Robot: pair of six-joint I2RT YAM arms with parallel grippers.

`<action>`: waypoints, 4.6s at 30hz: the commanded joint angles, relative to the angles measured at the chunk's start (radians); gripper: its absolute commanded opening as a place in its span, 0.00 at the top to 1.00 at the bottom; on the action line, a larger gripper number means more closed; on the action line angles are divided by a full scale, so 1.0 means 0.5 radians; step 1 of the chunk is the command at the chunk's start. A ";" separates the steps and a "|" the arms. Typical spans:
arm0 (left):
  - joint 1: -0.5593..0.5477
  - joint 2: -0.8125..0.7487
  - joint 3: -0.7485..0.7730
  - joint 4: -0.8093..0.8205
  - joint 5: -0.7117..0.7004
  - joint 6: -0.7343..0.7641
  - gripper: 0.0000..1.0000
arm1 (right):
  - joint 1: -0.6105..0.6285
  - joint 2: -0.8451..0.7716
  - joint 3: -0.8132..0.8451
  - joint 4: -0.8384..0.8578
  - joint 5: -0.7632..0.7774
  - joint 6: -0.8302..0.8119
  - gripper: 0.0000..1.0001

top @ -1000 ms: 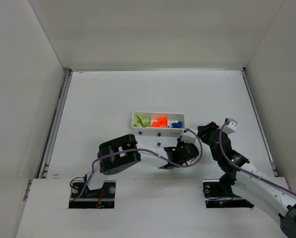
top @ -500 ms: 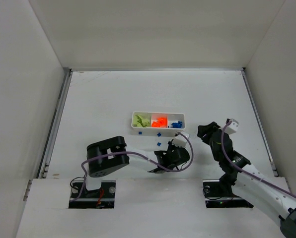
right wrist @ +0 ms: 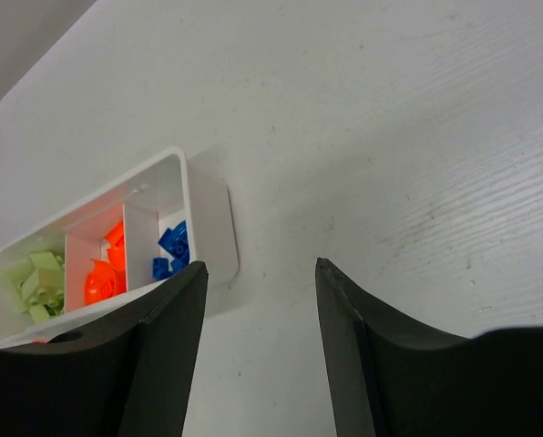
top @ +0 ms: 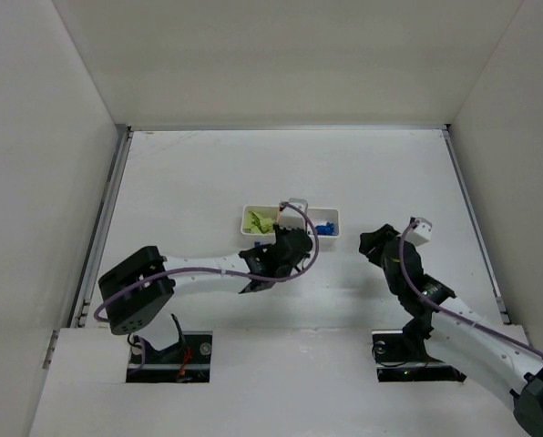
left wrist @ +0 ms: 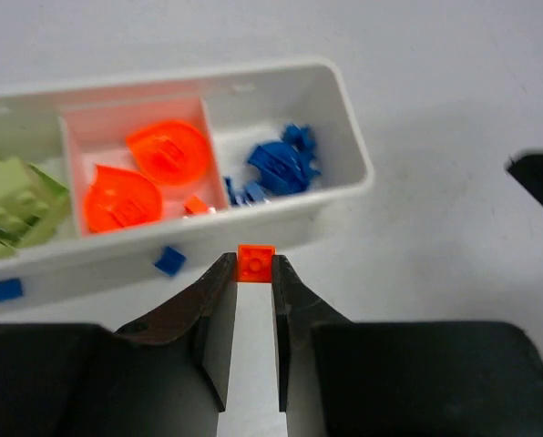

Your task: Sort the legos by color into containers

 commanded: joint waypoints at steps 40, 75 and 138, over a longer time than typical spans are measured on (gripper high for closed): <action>0.493 -0.876 -0.908 -0.256 0.266 -0.372 0.66 | 0.478 2.034 1.154 0.673 -0.123 -0.379 0.51; 0.579 0.125 -0.341 -0.020 -0.001 -0.203 0.71 | 0.692 1.777 0.599 0.992 -0.181 -0.293 0.46; 0.631 -0.793 -0.365 -0.391 0.324 -0.320 0.87 | 0.821 2.191 0.836 0.755 -0.047 -0.465 0.72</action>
